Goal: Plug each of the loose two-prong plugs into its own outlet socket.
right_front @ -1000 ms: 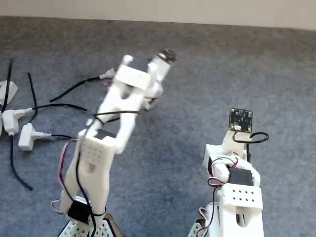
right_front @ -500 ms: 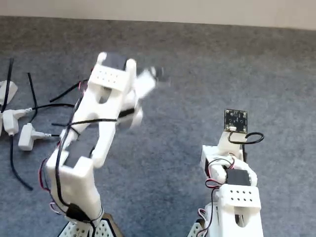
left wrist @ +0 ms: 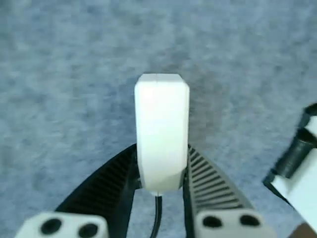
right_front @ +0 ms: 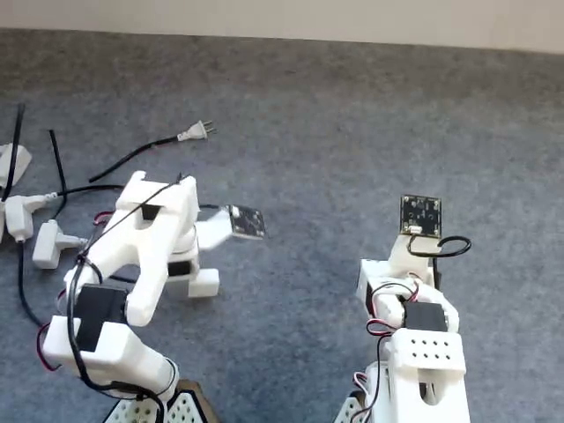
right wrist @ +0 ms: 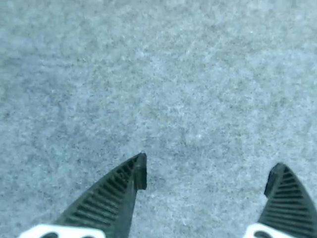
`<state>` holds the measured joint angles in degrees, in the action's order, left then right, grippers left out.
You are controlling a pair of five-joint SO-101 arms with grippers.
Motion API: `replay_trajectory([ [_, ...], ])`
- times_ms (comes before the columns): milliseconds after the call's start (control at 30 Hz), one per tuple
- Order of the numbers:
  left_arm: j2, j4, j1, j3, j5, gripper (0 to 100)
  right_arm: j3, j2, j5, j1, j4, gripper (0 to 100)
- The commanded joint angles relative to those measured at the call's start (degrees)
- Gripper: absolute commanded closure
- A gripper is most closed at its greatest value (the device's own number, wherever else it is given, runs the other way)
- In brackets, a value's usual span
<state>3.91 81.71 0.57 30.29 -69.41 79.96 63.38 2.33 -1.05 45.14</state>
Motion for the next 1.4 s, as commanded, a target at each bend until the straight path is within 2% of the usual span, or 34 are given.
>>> replay_trajectory([
  [0, -2.07, -3.25, 1.71, -3.21, 2.55, 77, -0.31, 0.92, 0.09, -0.4, -1.01, 63.4],
  [67, -2.07, -3.16, 1.54, -3.65, 1.14, 75, -0.31, 0.92, 0.09, -0.4, -1.01, 63.4],
  [200, -2.68, -2.81, 1.8, -3.74, -2.55, 79, -0.31, 0.92, 0.09, -0.4, -1.01, 63.4],
  [467, -2.07, -3.34, 3.82, -12.44, -2.2, 81, -0.31, 0.92, 0.09, -0.4, -1.01, 63.4],
  [633, -1.89, -3.96, 5.14, -16.57, 2.02, 81, -0.31, 0.92, 0.09, -0.4, -1.01, 63.4],
  [800, -1.98, -10.02, 5.14, -15.6, 7.38, 81, -0.31, 0.92, 0.09, -0.4, -1.01, 63.4],
  [1000, -2.07, -9.85, 4.79, -15.52, 7.47, 81, -0.31, 0.92, 0.09, -0.4, -1.01, 63.4],
  [1100, -2.07, -8.97, 4.62, -14.99, 7.38, 73, -0.31, 0.92, 0.09, -0.4, -1.01, 63.4],
  [1167, -1.98, -7.38, 4.0, -13.49, 4.84, 69, -0.31, 0.92, 0.09, -0.4, -1.01, 63.4],
  [1267, -1.98, -7.03, 2.59, -9.54, -1.41, 67, -0.31, 0.92, 0.09, -0.4, -1.01, 63.4],
  [1367, -1.98, -10.2, 1.63, -6.81, -1.49, 67, -0.31, 0.92, 0.09, -0.4, -1.01, 63.4],
])
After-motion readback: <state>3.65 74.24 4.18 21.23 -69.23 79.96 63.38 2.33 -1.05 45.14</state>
